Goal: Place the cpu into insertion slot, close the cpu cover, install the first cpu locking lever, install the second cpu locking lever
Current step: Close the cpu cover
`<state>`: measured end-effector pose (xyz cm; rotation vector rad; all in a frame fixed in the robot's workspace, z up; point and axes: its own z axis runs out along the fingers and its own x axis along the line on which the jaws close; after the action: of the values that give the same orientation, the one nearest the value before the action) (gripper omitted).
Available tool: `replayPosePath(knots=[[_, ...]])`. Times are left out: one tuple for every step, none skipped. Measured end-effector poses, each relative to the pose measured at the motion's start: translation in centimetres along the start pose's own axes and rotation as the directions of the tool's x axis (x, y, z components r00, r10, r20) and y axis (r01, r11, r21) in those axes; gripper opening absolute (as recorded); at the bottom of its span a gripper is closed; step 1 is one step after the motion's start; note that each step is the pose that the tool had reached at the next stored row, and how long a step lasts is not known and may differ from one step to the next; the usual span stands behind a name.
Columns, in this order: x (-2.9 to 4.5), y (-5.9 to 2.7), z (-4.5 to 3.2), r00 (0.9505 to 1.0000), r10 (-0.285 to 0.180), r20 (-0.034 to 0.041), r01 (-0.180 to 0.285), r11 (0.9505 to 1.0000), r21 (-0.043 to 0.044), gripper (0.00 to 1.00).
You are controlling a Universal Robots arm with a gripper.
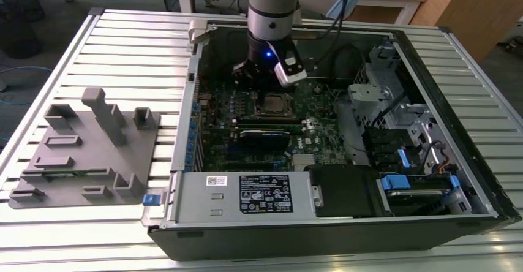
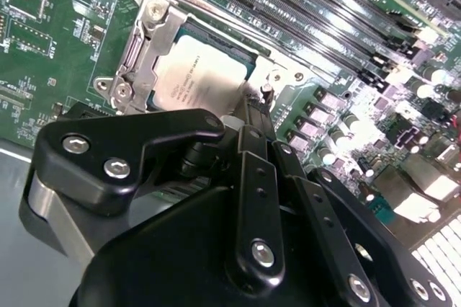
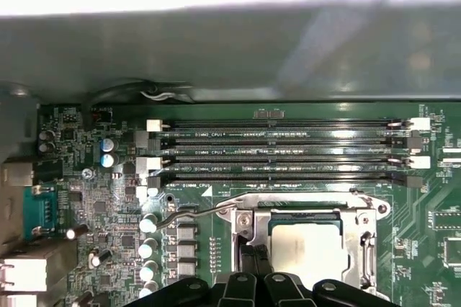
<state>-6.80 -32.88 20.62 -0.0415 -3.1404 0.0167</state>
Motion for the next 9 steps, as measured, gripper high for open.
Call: replayPosePath(knots=[[0.0, 0.0, -0.16, 1.0, 0.0, 0.0, 0.0, 1.0, 0.0, 0.11], [0.0, 0.0, -0.31, 1.0, 0.0, 0.0, 0.0, 1.0, 0.0, 0.11], [0.0, 0.0, -0.41, 1.0, 0.0, 0.0, 0.0, 1.0, 0.0, 0.11], [0.0, 0.0, -0.41, 1.0, 0.0, 0.0, 0.0, 1.0, 0.0, 0.11], [0.0, 0.0, -0.42, 1.0, 0.0, 0.0001, 0.0, 1.0, -0.0001, 0.11], [0.0, 0.0, -0.42, 1.0, 0.0, 0.0001, 0.0, 1.0, -0.0002, 0.11], [0.0, 0.0, -0.42, 1.0, 0.0, 0.0001, 0.0, 1.0, -0.0002, 0.11], [0.0, 0.0, -0.43, 1.0, 0.0, 0.0002, 0.0, 1.0, -0.0001, 0.11], [0.0, 0.0, -0.43, 1.0, 0.0, 0.0017, 0.0, 1.0, 0.0, 0.11]])
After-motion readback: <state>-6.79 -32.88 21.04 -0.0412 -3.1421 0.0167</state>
